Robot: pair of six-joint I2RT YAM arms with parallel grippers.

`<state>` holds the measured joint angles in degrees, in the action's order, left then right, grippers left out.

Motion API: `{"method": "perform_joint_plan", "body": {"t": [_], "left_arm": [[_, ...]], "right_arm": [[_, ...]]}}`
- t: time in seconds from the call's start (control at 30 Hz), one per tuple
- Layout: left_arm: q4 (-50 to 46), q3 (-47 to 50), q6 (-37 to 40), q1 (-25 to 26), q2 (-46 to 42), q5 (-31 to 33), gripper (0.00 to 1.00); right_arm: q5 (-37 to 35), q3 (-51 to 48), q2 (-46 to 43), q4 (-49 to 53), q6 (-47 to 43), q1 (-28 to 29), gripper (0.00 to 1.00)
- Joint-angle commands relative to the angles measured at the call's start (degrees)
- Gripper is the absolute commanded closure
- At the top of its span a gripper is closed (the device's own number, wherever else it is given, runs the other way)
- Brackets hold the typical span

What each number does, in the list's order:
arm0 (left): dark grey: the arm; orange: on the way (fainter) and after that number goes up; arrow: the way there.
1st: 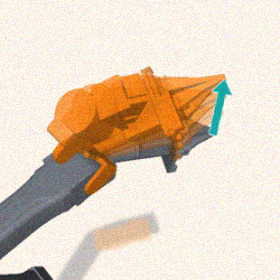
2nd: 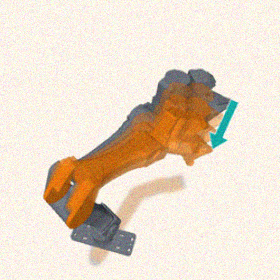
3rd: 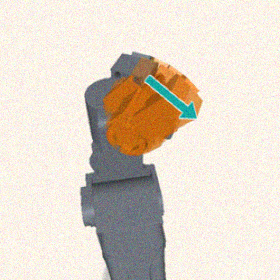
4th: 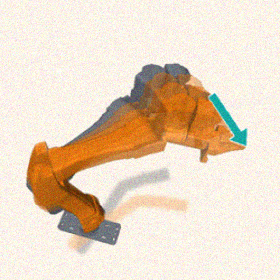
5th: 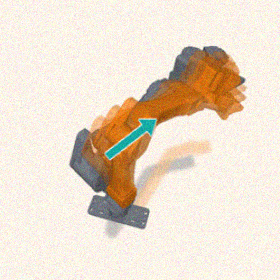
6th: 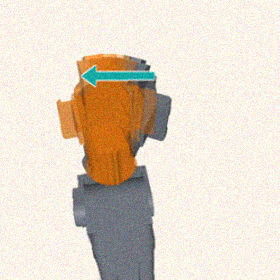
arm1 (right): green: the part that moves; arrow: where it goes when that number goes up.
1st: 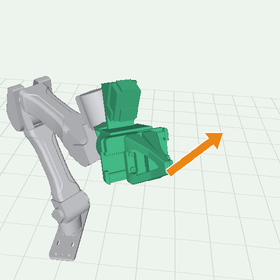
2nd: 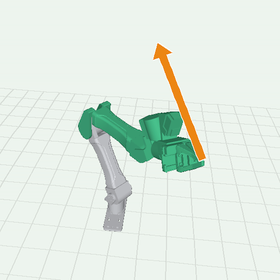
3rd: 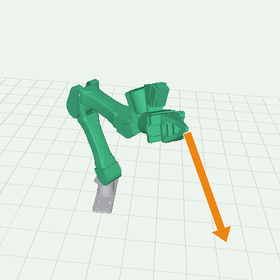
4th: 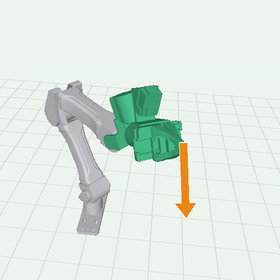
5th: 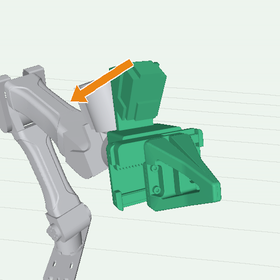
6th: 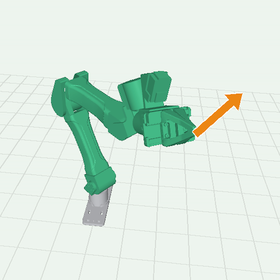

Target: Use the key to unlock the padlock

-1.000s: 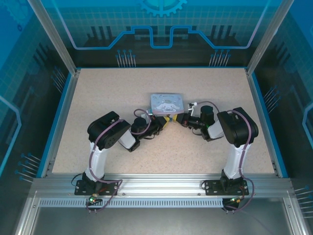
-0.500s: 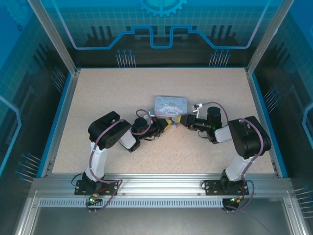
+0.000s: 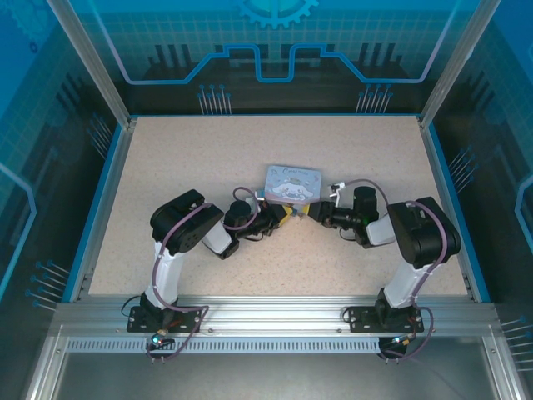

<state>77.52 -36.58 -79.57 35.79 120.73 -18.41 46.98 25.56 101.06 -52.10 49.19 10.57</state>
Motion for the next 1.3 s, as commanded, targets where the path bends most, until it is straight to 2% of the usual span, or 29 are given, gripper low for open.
{"method": "perform_joint_plan", "body": {"t": [0.0, 0.1, 0.3, 0.63, 0.83, 0.93, 1.07, 1.17, 1.27], "left_arm": [[0.8, -0.3, 1.2, 0.8, -0.8, -3.2, 1.00], [0.4, -0.3, 1.2, 0.8, -1.2, -3.1, 1.00], [0.2, -0.7, 1.2, 0.8, -1.3, -3.1, 1.00], [0.7, -0.7, 0.6, 0.9, -1.4, -3.0, 1.00], [1.0, -0.7, 0.5, 0.9, -1.5, -3.0, 1.00], [0.5, -1.0, 0.6, 1.0, -1.4, -3.4, 1.00], [0.3, -1.0, 0.8, 1.5, -1.4, -3.6, 1.00], [0.1, -0.4, 1.3, 1.5, -1.2, -3.2, 1.00], [1.5, 0.8, 1.0, 0.4, -0.4, -3.2, 1.00]], "right_arm": [[-1.4, -2.2, 1.3, -3.2, -0.1, 0.4, 0.57], [-2.2, -2.5, 0.3, -2.6, -0.1, 0.2, 0.56], [-2.6, -1.6, 0.1, -1.8, 0.9, 2.3, 0.62], [-3.5, -0.1, 4.2, -5.4, 3.1, 3.7, 0.78], [-4.3, 0.3, 4.4, -4.0, 2.3, 3.7, 0.78], [-3.9, 1.0, 5.5, -5.7, 3.3, 3.8, 0.81], [-3.6, 2.5, 7.3, -8.8, 5.3, 4.4, 0.81], [-3.4, 3.4, 7.5, -9.7, 6.1, 4.6, 0.80], [-4.4, 1.1, 3.8, -5.4, 3.1, 2.8, 0.75]]}}
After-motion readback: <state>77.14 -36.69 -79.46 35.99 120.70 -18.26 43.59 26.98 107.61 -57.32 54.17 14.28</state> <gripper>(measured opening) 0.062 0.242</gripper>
